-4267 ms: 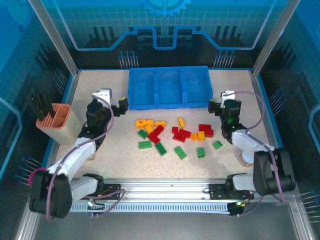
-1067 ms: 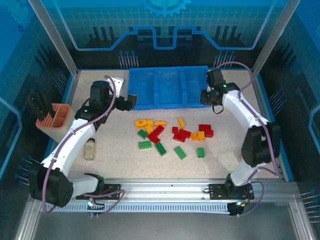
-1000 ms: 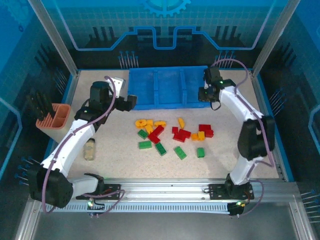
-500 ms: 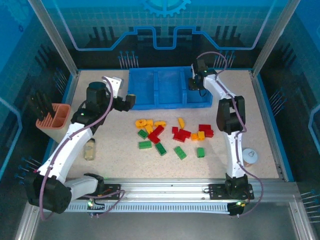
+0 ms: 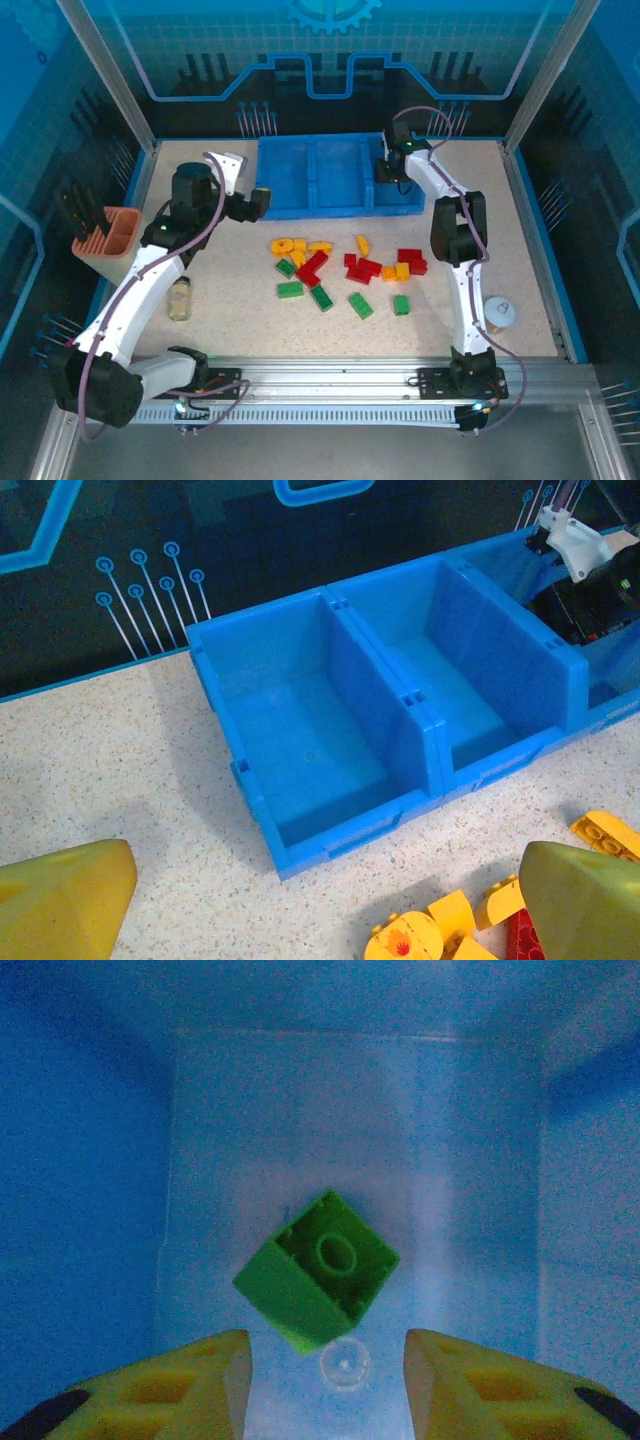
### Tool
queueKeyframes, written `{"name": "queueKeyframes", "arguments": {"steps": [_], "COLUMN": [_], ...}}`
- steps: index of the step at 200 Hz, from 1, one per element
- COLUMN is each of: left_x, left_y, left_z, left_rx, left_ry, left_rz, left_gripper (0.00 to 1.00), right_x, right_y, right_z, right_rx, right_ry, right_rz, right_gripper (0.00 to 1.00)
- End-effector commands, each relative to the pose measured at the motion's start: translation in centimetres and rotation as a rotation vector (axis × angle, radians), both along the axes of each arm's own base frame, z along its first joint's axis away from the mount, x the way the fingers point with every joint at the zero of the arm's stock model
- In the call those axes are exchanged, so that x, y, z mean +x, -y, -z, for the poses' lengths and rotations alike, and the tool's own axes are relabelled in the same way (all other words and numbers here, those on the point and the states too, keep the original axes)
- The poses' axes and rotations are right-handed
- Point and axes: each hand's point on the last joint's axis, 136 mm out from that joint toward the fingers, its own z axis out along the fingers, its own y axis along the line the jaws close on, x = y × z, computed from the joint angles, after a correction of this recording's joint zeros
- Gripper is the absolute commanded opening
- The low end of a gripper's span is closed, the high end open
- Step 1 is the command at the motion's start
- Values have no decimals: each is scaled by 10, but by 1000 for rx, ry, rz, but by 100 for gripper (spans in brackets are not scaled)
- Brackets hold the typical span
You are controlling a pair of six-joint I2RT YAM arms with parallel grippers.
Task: Sort the legos into containers by color
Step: Place the lego in the container, then pick up the lego from the bottom-center of the table.
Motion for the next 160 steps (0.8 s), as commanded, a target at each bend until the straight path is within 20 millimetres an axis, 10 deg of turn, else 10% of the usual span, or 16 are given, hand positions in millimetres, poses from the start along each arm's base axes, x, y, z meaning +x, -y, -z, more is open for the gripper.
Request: {"name": "queueKeyframes", "arguments": {"steps": [1,40,80,160], "left_x": [-8,-10,-13,-17], "left_y": [1,2,-2,-13], "left_z": [-29,-29,-32,-22], "left_rx": [11,4,26,133], "left_ry": [69,74,89,127], "left_rz": [22,27,16,-3], "left_gripper": [99,99,99,99], "right_x": [-9,-47,-133,-340], "right_y": [-3,-5,-5,-21], "right_z": [-56,-86,-102,-33], "right_rx": [47,62,95,134], "right_ry": [88,102,67,-151], "right_rz": [-5,-20,-2,41], "right_gripper": [43,38,46,49]}}
